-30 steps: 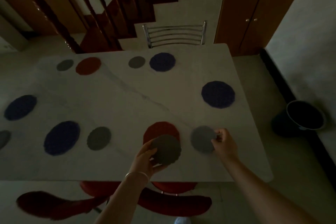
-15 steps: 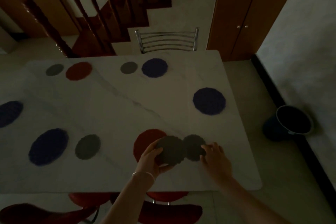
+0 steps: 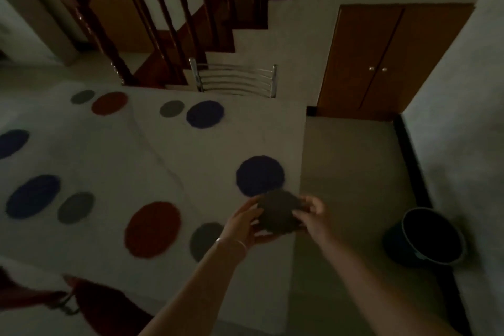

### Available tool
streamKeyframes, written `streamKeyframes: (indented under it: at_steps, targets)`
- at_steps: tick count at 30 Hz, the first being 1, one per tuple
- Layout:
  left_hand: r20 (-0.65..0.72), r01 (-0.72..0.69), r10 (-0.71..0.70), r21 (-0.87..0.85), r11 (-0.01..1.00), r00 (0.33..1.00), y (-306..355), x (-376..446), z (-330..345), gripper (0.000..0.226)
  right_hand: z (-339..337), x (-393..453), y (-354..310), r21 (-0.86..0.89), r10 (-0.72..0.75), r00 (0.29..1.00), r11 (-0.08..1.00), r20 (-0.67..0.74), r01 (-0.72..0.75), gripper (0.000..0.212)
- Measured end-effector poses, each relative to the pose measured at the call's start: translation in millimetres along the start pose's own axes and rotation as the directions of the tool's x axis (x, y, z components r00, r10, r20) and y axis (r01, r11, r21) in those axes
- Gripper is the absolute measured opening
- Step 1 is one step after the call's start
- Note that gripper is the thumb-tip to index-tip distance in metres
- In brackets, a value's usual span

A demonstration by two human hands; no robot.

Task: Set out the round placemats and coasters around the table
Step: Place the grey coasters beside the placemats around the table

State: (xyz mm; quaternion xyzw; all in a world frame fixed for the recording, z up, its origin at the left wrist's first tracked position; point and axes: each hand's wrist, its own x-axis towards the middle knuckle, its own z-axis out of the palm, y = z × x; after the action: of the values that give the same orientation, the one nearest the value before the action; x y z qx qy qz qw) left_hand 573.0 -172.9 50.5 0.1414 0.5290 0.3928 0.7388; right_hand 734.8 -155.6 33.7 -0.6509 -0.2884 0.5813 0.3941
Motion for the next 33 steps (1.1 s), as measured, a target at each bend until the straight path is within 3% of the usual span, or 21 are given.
streamKeyframes:
  at_steps: [5, 9, 14, 21, 33]
  targets:
    - [-0.066, -0.052, 0.048, -0.063, 0.997, 0.997, -13.2, 1.3, 63.0, 0.030, -79.9, 16.7, -44.9, 0.022, 0.005, 0.999, 1.000, 0.051, -0.006, 0.029]
    - [-0.116, -0.103, 0.090, -0.112, 0.988, 0.989, -9.3, -2.7, 74.9, 0.028, -95.1, 39.9, -67.8, 0.074, 0.030, 0.998, 0.997, 0.046, -0.034, 0.032]
    - [-0.236, -0.163, 0.124, -0.153, 0.975, 0.964, -2.8, 2.5, 62.5, 0.028, -73.7, 65.9, -83.0, -0.011, 0.094, 0.989, 0.996, 0.117, -0.094, 0.031]
    - [-0.376, -0.283, 0.164, -0.288, 0.915, 0.912, 8.2, 51.1, 42.1, 0.028, -30.0, 146.9, -131.0, -0.231, 0.043, 0.978, 0.973, 0.206, 0.006, 0.025]
    - [-0.565, -0.326, 0.051, -0.398, 0.858, 0.824, 51.2, 111.7, 71.1, 0.028, 34.5, 272.5, -168.4, -0.459, 0.156, 0.905, 0.887, 0.396, 0.048, 0.027]
